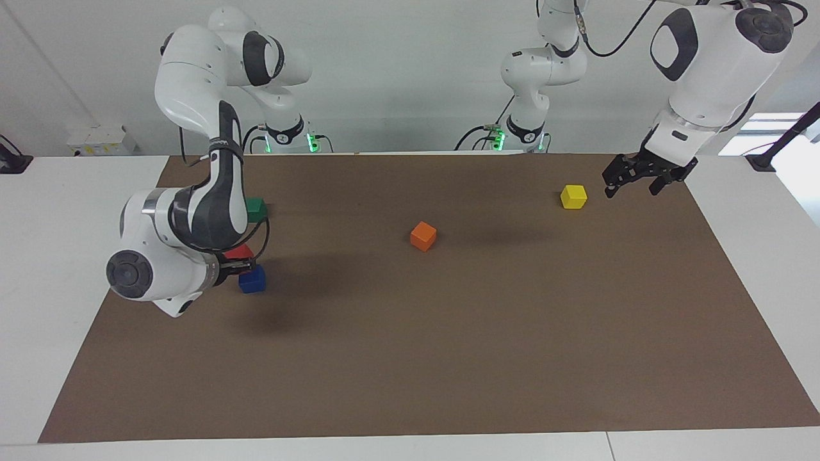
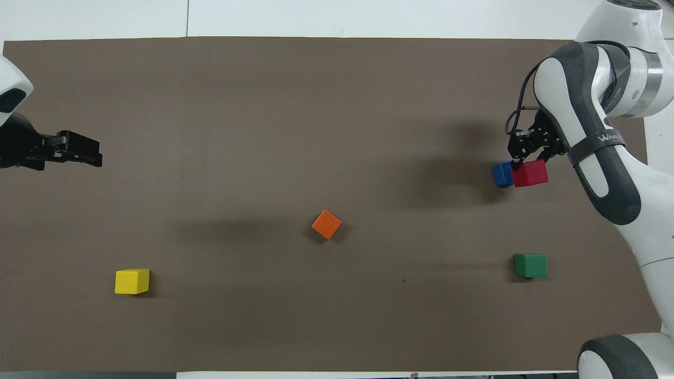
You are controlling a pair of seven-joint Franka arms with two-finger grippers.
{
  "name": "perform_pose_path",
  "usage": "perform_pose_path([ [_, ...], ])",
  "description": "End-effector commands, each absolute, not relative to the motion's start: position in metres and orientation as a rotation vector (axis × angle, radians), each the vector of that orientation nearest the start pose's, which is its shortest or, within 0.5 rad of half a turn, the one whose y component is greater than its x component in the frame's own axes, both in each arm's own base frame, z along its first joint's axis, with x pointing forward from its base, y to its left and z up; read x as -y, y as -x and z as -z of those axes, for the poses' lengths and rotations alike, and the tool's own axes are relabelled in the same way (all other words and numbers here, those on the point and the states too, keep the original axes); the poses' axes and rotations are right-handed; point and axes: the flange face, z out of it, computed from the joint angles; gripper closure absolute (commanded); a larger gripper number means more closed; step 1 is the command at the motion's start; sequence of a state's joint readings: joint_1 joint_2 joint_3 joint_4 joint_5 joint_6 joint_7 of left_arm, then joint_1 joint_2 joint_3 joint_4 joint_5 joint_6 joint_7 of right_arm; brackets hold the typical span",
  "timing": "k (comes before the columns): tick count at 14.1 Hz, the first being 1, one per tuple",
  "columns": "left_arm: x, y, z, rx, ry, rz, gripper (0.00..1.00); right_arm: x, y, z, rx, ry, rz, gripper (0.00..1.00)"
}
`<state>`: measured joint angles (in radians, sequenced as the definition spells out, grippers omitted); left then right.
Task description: Transfer red block to right arm and stack on blue block
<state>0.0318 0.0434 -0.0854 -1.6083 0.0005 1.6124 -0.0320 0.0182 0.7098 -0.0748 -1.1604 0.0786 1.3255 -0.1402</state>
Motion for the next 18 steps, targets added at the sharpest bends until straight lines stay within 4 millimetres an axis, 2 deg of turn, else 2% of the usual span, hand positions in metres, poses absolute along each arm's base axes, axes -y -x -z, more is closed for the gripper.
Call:
perform_pose_path([
  [1,0.024,-0.568,-0.587,-0.031,3.146,-0.068,0.00,0.017,-0.689,-0.348,0.135,2.966,-0.828,1.00],
  [6,0.024,-0.567,-0.587,-0.031,3.146,-0.070,0.00,0.018,-0.696,-0.346,0.128,2.973,-0.828,1.00],
  [13,0.024,-0.567,-0.587,-0.031,3.146,-0.070,0.00,-0.003,-0.694,-0.347,0.130,2.987,-0.847,1.00],
  [18,0.022,-0.567,-0.587,-0.026,3.146,-0.070,0.00,-0.001,-0.689,-0.340,0.124,2.983,-0.860,1.00],
])
